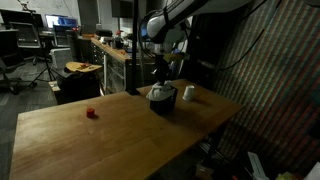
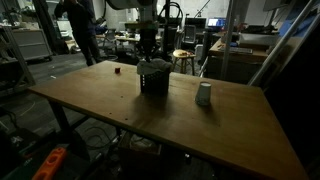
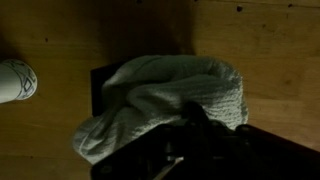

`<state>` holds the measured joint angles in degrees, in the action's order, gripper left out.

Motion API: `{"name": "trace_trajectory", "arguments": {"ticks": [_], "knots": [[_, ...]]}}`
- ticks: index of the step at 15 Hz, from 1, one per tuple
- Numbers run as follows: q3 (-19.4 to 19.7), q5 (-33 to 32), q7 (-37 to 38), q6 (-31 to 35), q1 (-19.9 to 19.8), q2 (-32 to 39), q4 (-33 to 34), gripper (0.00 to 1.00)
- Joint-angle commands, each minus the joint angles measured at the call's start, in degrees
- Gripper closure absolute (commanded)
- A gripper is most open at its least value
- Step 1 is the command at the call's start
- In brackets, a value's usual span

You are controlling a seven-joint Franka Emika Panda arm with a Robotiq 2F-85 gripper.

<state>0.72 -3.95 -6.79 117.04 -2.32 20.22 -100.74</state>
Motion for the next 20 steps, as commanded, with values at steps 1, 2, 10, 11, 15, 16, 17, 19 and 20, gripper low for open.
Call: {"name": "trace_trajectory", "arguments": {"ticks": [1,2,10,11,15,16,17,19,20], "knots": [[0.24,0.33,-2.17,2.56,-0.9,2.24,1.6,0.97],[0.46,0.03,-2.34,2.95,-1.1,2.85,1.51,0.97],[0.94,-0.44,-3.19,4.5,-2.18,6.84,0.98,0.97],[0.94,-0.52,-3.19,4.6,-2.19,7.16,0.76,0.97],[0.9,-0.77,-3.02,4.96,-2.07,8.26,0.3,0.97],[0.83,-0.74,-3.11,5.0,-2.05,8.15,0.13,0.97],[0.81,-0.79,-3.16,5.01,-2.02,7.89,0.0,0.97],[0.81,-0.82,-3.2,5.01,-2.0,7.4,-0.08,0.97],[0.78,-0.77,-3.29,5.02,-2.03,7.21,-0.14,0.97]]}}
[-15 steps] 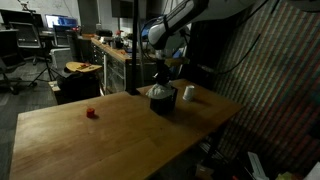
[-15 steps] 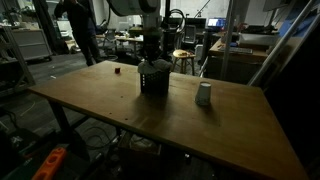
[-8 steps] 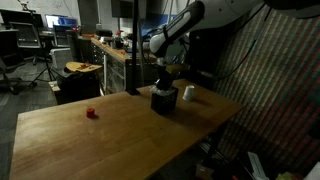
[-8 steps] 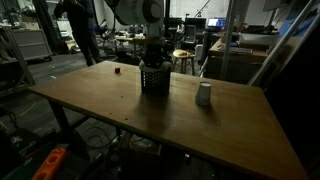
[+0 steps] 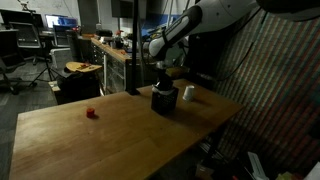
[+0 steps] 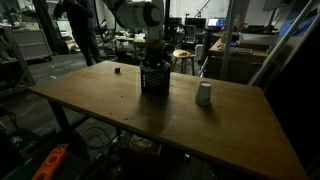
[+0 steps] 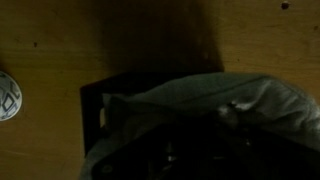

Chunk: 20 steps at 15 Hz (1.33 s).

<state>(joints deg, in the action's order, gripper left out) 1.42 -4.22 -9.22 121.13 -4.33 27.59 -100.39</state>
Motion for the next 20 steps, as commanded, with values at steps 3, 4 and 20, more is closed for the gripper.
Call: {"name": "trace_trajectory", "arguments": {"ticks": [3,4,20], "knots": [[0.01,-0.46,-0.98,0.63,0.01,-1.39,-0.61,0.97],[-0.02,-0.43,-1.08,0.54,0.01,-1.81,-0.66,0.97],[-0.91,-0.93,-3.86,0.51,1.31,-11.93,-2.54,0.97]]}}
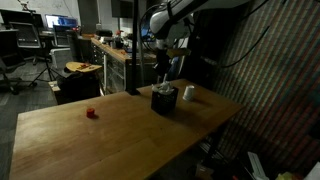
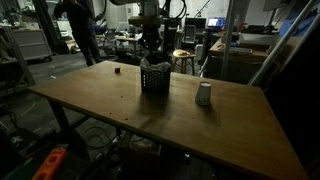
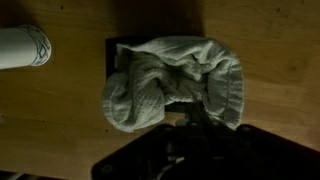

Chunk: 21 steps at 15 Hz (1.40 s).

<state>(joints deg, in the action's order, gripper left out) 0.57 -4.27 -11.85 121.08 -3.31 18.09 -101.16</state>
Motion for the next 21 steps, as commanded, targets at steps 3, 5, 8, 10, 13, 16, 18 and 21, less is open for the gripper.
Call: {"name": "trace_trajectory", "arguments": {"ticks": [3,5,8,10,13,16,18,21], "knots": [[-0.29,-0.63,-1.82,0.69,0.46,-3.59,-2.83,0.97],[-0.28,-0.95,-1.99,0.69,0.65,-4.14,-3.46,0.92],[-0.34,-1.2,-1.75,0.49,0.96,-5.48,-4.87,0.67],[-0.44,-1.68,-1.5,0.82,1.34,-6.61,-6.31,0.53],[-0.8,-3.02,-1.0,1.42,2.35,-8.23,-8.54,0.31],[-1.56,-4.15,-0.62,2.03,3.61,-9.44,-10.97,0.08],[-2.37,-4.66,-0.75,2.82,4.59,-9.9,-12.54,0.0],[-3.6,-4.44,-1.6,4.71,5.62,-9.17,-13.44,0.0]]}}
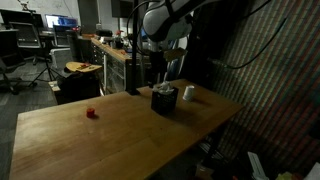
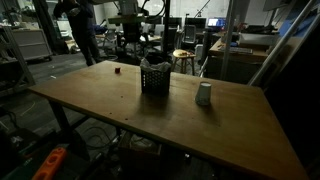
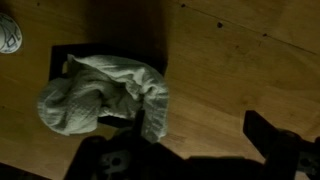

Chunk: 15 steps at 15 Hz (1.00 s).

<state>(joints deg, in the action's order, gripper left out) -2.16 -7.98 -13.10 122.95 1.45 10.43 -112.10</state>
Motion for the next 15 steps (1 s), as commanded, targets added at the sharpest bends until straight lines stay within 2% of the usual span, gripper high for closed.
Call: {"name": "trace_trajectory", "arguments": {"ticks": [1,12,13,15], "knots": [[-1.14,-0.81,-0.45,3.36,1.11,-1.38,-2.74,0.0],[0.55,-5.45,-4.75,10.29,-0.61,2.82,-1.91,0.0],[0.6,-5.46,-5.08,10.71,-0.71,3.08,-1.93,0.03],[0.56,-5.45,-5.7,11.55,-0.82,3.76,-1.78,0.2]]}}
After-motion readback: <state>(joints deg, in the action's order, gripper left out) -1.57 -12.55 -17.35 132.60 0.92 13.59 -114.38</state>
